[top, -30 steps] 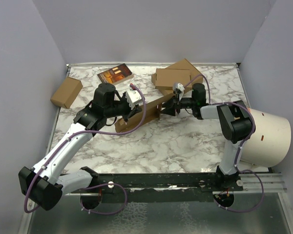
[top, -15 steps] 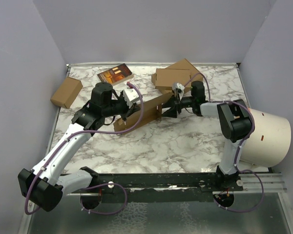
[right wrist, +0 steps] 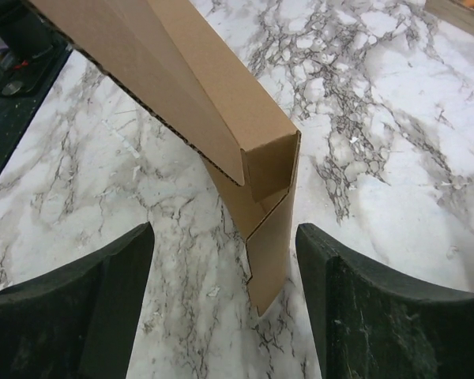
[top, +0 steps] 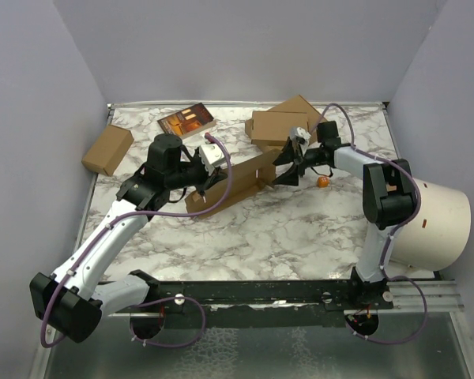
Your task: Fold the paper box
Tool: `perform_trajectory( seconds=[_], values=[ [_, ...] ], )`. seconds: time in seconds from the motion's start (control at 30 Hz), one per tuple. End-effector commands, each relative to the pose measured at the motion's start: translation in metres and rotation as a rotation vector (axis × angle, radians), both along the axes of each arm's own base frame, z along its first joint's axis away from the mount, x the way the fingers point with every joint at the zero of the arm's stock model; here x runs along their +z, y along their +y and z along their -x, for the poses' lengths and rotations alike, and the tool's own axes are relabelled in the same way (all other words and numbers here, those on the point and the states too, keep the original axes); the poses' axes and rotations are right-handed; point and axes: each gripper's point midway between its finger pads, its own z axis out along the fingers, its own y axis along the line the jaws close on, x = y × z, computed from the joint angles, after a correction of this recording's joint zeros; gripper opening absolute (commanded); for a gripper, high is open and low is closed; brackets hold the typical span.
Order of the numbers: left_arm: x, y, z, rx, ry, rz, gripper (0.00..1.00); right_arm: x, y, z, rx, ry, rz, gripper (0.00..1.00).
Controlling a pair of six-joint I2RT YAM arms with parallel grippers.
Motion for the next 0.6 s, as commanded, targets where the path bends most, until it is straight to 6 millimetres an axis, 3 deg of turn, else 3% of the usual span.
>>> perform_trajectory(
  seconds=[0.0,0.17,0.37,0.47,0.57],
  values=[
    [-0.011,-0.003,0.009,-0.031,0.059,0.005,0.00,0.019,-0.007,0.007,0.033,-0.094,-0.015,0.73],
    [-0.011,-0.003,0.010,-0.033,0.062,0.006,0.00,0.036,-0.016,0.006,0.027,-0.158,-0.022,0.73],
    [-0.010,-0.004,0.009,-0.038,0.066,0.008,0.00,0.059,-0.043,-0.011,-0.048,-0.187,-0.044,0.70],
    [-0.010,-0.005,0.009,-0.042,0.066,0.009,0.00,0.053,-0.050,-0.023,-0.109,-0.167,0.010,0.64],
    [-0.009,-0.005,0.009,-0.044,0.067,0.011,0.00,0.039,-0.056,-0.041,-0.234,-0.127,0.078,0.48]
  ],
)
